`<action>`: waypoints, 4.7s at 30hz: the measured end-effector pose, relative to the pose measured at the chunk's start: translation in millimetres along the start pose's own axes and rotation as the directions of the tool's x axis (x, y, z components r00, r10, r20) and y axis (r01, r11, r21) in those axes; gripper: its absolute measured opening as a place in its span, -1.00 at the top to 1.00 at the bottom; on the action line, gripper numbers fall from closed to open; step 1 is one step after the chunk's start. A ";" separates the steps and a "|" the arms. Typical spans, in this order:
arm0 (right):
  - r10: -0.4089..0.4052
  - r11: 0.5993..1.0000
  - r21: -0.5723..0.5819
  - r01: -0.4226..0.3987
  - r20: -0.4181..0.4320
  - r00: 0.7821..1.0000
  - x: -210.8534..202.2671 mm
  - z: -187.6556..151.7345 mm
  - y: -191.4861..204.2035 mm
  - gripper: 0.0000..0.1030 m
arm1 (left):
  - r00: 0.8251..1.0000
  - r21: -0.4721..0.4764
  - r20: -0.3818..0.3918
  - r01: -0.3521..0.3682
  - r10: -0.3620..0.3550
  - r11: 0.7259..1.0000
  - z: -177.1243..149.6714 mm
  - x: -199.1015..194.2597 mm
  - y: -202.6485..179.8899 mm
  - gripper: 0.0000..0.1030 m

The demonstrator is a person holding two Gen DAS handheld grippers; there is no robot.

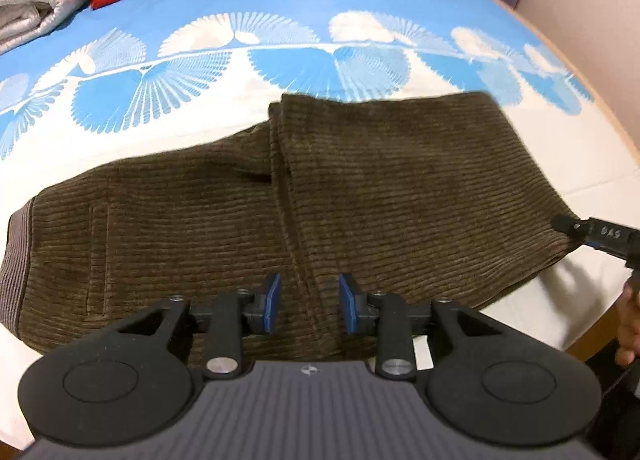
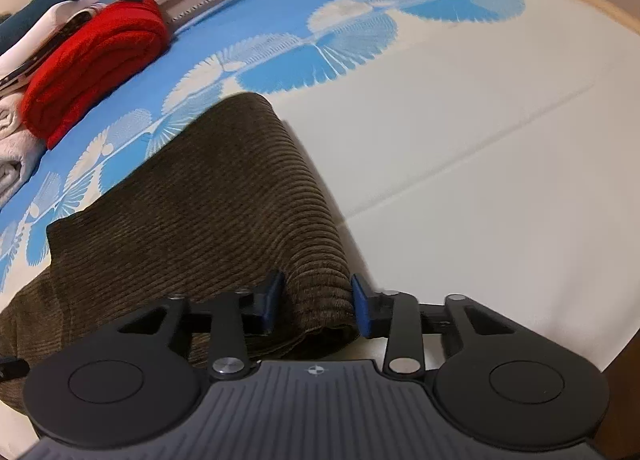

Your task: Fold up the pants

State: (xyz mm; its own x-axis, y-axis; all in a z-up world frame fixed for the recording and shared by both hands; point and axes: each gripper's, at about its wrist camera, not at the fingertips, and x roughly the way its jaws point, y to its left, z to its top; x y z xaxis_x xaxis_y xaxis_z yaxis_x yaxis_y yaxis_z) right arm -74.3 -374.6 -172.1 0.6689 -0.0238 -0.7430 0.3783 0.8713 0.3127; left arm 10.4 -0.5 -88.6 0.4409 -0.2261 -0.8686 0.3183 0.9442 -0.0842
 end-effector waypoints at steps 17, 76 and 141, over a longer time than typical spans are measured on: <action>0.020 0.973 -0.231 0.016 0.155 0.988 -31.1 -0.9 37.9 0.42 | 1.000 0.025 0.029 -0.001 0.000 1.000 10.9 2.2 -9.2 0.20; 0.386 0.858 -0.197 -0.475 -0.364 0.847 74.6 -39.0 282.9 0.35 | 0.980 -0.492 -0.028 0.159 -0.199 0.856 17.3 43.9 307.3 0.12; 0.017 0.918 -0.392 0.063 0.196 0.981 173.6 198.8 219.2 0.20 | 0.998 0.058 0.030 -0.062 0.061 0.996 171.2 162.3 48.0 -0.13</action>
State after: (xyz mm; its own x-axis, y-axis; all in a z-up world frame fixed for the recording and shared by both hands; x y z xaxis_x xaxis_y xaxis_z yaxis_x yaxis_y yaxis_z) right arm 252.0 -285.1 -115.0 0.7873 -0.1046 -0.6076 0.1381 0.9904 0.0084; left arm 240.9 -32.9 -150.0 0.4847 -0.1755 -0.8569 0.3380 0.9411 -0.0016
